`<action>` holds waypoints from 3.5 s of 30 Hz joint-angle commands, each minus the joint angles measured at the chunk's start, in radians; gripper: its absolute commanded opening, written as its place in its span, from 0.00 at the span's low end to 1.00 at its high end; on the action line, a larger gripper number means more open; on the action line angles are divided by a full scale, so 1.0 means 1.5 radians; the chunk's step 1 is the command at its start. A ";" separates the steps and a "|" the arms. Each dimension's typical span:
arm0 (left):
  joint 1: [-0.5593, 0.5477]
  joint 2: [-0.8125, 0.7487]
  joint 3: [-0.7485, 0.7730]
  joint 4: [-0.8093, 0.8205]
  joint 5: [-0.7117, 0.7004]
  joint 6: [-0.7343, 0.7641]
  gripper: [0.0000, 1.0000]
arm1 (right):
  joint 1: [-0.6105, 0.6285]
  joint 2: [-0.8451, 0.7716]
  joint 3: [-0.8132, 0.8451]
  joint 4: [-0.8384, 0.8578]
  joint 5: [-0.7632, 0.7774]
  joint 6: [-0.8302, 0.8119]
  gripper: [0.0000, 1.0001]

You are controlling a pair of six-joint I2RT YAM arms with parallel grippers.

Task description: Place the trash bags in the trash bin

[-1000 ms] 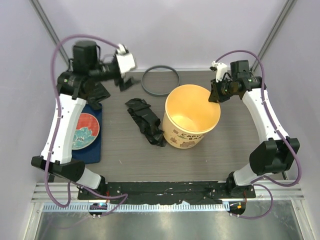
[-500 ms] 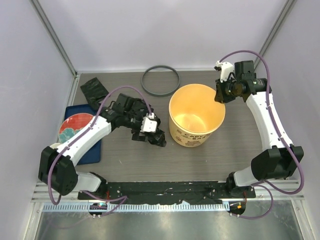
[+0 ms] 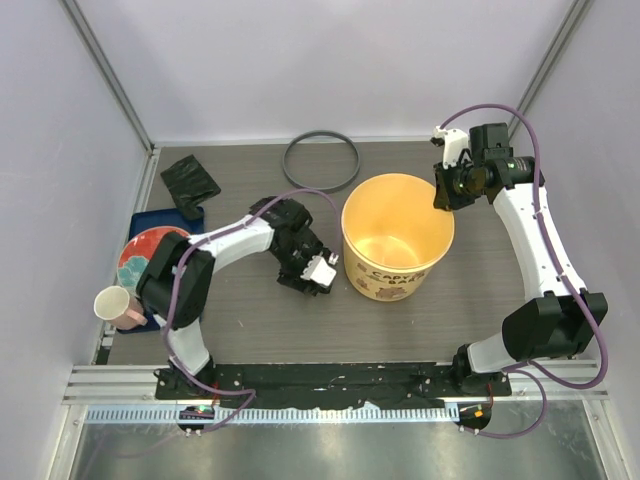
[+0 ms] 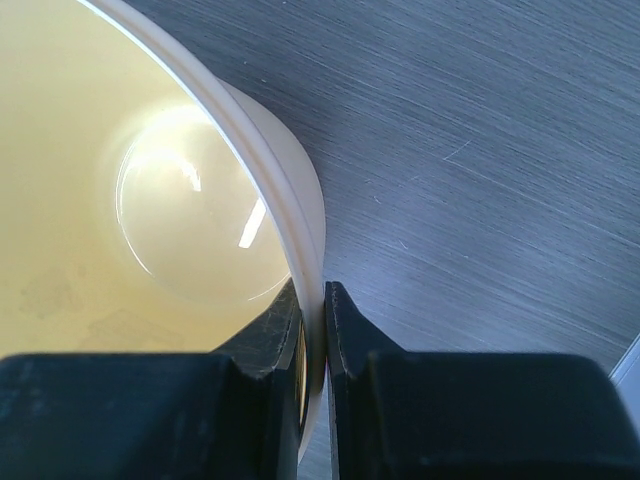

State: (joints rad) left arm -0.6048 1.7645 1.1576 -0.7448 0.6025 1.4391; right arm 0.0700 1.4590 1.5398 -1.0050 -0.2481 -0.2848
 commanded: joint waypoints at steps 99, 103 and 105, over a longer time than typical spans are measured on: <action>-0.044 -0.287 0.265 0.535 0.009 -0.913 0.00 | 0.253 -0.044 0.139 -0.032 -0.034 -0.011 0.83; -0.039 -0.290 0.257 0.522 -0.003 -0.893 0.00 | 0.240 -0.084 0.117 -0.070 -0.032 -0.065 0.84; -0.033 -0.287 0.260 0.520 -0.021 -0.888 0.00 | 0.230 -0.092 0.121 -0.078 -0.015 -0.091 0.84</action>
State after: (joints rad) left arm -0.6697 1.3598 1.5410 0.0410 0.6151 0.0628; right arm 0.4377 1.3712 1.7092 -1.0534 -0.2749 -0.2996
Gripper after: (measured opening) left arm 0.012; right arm 0.840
